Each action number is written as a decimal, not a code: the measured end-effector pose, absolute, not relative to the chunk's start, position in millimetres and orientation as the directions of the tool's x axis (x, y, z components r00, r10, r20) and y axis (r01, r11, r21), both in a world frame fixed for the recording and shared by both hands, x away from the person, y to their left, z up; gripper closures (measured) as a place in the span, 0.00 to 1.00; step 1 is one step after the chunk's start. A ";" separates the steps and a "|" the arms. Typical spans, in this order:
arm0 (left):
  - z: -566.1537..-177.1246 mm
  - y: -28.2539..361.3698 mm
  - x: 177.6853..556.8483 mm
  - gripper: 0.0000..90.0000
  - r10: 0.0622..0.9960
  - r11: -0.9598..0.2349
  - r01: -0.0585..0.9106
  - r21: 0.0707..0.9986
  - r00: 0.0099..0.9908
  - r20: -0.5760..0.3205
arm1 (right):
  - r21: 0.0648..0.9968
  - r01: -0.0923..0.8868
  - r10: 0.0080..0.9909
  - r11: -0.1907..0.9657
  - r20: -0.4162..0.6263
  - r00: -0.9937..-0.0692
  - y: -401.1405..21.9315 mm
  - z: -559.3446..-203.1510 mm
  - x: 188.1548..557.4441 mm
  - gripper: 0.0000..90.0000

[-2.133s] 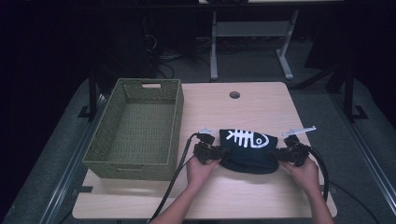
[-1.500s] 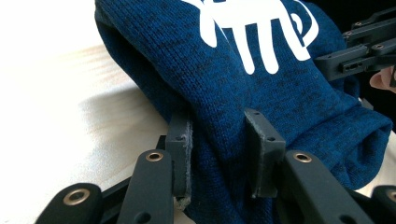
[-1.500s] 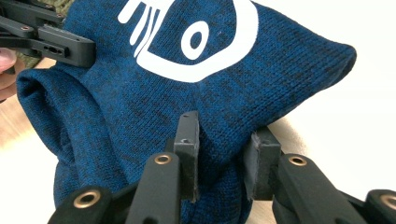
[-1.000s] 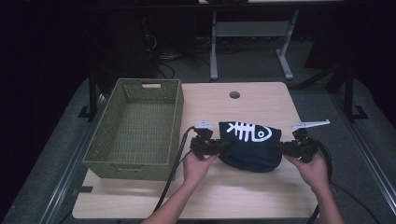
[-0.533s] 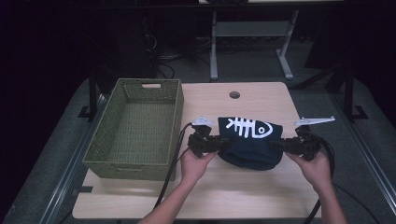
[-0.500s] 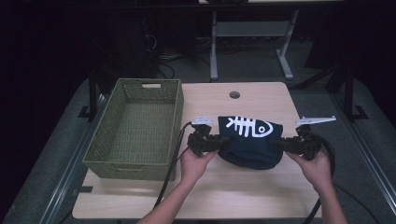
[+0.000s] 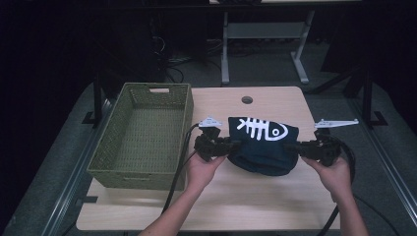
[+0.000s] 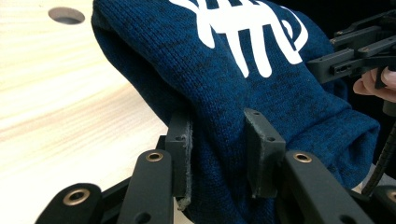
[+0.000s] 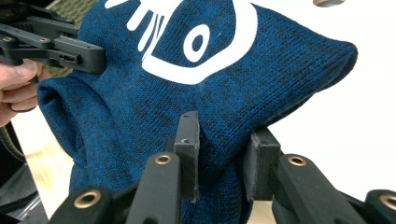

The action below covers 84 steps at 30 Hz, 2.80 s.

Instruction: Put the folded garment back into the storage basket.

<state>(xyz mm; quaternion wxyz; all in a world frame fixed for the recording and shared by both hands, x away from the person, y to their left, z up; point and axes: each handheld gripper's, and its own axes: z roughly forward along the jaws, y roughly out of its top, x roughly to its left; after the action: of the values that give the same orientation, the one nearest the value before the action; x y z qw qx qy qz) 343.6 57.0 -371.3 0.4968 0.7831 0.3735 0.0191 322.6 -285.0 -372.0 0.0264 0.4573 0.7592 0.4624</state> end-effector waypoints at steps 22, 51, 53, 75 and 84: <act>-344.8 79.3 344.4 0.73 0.601 -0.240 0.538 0.808 0.736 -0.311 | 0.740 0.655 0.681 0.150 0.403 -0.612 -268.0 -352.0 325.9 0.78; -320.0 105.2 346.4 0.73 0.589 -0.218 0.525 0.823 0.743 -0.318 | 0.745 0.653 0.649 0.138 0.430 -0.627 -247.5 -330.5 328.1 0.78; -318.7 107.5 347.1 0.73 0.588 -0.220 0.524 0.823 0.744 -0.318 | 0.746 0.651 0.647 0.141 0.428 -0.631 -246.0 -329.0 328.2 0.78; -308.4 135.3 351.4 0.73 0.601 -0.195 0.527 0.827 0.731 -0.324 | 0.754 0.640 0.633 0.149 0.424 -0.648 -219.3 -316.1 338.3 0.79; -305.5 150.9 351.9 0.73 0.609 -0.187 0.528 0.828 0.724 -0.324 | 0.754 0.636 0.625 0.165 0.419 -0.659 -203.8 -311.1 343.2 0.79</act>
<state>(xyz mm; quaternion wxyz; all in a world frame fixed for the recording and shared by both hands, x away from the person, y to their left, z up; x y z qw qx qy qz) 351.9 150.9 -305.5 0.5197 0.7693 0.3695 0.0390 343.2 -203.8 -311.1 -0.0056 0.4131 0.7631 0.4970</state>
